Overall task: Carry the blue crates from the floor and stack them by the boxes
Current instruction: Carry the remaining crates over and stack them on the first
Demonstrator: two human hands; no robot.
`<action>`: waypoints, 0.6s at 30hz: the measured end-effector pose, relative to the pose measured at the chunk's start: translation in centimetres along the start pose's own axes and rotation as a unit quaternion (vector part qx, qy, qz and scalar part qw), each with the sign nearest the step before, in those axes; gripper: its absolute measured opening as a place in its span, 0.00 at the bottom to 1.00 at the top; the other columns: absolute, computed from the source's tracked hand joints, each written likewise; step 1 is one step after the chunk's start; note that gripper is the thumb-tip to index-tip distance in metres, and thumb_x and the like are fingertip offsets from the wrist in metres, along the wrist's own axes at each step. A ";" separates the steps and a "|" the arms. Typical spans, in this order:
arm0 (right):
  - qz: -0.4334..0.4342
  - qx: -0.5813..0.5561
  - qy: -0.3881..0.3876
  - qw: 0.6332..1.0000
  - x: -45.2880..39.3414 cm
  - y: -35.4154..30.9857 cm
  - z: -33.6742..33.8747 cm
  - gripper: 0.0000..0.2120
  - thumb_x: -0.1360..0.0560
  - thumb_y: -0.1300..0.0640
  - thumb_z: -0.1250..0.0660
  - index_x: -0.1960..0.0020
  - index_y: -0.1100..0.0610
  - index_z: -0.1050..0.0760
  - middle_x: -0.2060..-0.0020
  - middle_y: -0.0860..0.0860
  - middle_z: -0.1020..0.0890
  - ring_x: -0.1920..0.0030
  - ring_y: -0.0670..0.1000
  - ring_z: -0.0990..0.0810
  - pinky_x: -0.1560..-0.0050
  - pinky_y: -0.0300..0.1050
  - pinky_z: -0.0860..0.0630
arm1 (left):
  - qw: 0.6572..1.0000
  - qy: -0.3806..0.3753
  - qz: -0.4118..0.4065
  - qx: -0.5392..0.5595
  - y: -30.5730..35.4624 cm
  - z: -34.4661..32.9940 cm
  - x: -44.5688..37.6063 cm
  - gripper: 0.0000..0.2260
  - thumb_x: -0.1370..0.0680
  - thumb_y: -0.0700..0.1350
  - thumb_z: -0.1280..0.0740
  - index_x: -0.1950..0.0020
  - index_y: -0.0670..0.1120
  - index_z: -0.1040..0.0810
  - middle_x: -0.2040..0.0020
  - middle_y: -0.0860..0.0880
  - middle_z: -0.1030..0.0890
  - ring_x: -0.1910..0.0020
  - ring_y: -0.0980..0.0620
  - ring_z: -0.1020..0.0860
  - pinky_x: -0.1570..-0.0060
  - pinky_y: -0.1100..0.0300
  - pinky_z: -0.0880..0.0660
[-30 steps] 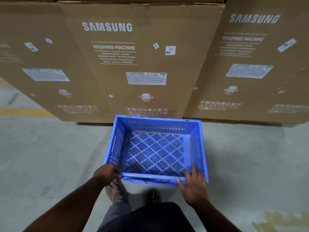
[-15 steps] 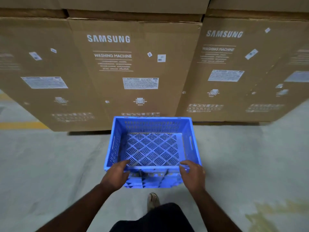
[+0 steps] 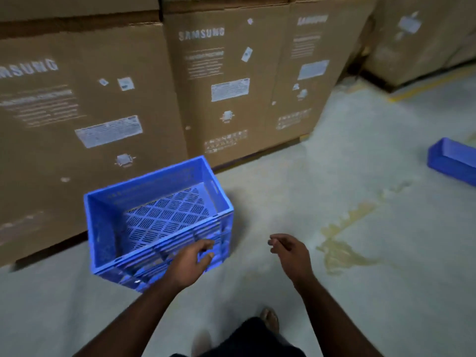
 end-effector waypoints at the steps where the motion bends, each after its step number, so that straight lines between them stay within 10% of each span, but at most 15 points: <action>1: -0.021 -0.027 0.023 0.999 0.4 0.8 2.6 0.05 0.23 0.60 0.30 0.52 0.51 0.16 0.60 0.46 0.13 0.59 0.49 0.14 0.51 0.49 0.19 | 1.000 -0.019 -0.012 -0.005 1.5 -1.6 -1.2 0.17 0.25 0.59 0.36 0.39 0.55 0.22 0.44 0.57 0.17 0.44 0.64 0.21 0.40 0.59 0.24; 7: -0.075 -0.081 0.136 0.985 1.3 7.7 18.8 0.06 0.21 0.57 0.33 0.48 0.51 0.17 0.58 0.45 0.13 0.58 0.47 0.14 0.51 0.49 0.20 | 0.990 -0.118 -0.078 -0.005 13.4 -14.9 -8.8 0.10 0.26 0.57 0.36 0.46 0.60 0.23 0.49 0.71 0.20 0.49 0.65 0.19 0.44 0.61 0.23; 18: -0.126 -0.014 0.272 0.954 2.5 19.7 52.5 0.08 0.23 0.56 0.32 0.51 0.46 0.15 0.57 0.41 0.14 0.56 0.43 0.16 0.46 0.49 0.19 | 0.949 -0.284 -0.140 0.002 40.2 -45.6 -18.7 0.10 0.21 0.46 0.31 0.41 0.55 0.21 0.49 0.57 0.16 0.48 0.65 0.19 0.43 0.62 0.24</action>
Point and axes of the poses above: each hand's wrist, its own x-axis away from the middle knuckle, its own z-axis out of the back of the hand, y = z × x, the point moved 8 cm from there along -x, towards the middle knuckle
